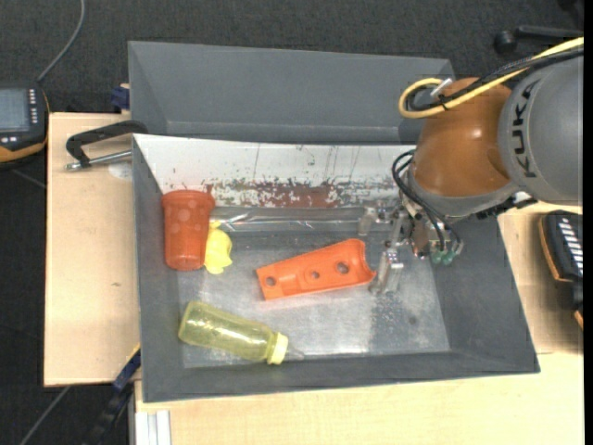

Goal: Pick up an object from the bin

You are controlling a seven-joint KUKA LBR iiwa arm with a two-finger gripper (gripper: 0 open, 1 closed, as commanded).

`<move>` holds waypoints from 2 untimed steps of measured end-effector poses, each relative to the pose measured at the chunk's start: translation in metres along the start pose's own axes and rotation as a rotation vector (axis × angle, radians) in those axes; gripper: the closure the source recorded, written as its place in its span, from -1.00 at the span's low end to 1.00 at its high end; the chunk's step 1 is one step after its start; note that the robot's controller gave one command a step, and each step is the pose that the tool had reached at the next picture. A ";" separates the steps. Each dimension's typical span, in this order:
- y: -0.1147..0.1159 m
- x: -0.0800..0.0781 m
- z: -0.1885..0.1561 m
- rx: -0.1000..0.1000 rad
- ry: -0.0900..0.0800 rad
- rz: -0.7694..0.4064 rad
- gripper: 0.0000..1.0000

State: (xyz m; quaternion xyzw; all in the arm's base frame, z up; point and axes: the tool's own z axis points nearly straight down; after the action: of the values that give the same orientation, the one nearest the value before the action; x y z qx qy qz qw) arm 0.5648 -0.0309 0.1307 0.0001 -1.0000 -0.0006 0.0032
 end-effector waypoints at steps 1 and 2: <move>0.000 -0.002 -0.005 0.001 -0.008 -0.001 -1.00; 0.018 -0.020 0.021 0.003 -0.015 -0.109 -1.00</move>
Offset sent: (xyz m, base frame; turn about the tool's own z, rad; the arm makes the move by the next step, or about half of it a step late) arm 0.0333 0.0426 -0.0607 -0.2342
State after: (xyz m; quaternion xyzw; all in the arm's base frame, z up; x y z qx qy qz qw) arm 0.5843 -0.0128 0.1092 0.0548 -0.9985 0.0005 -0.0042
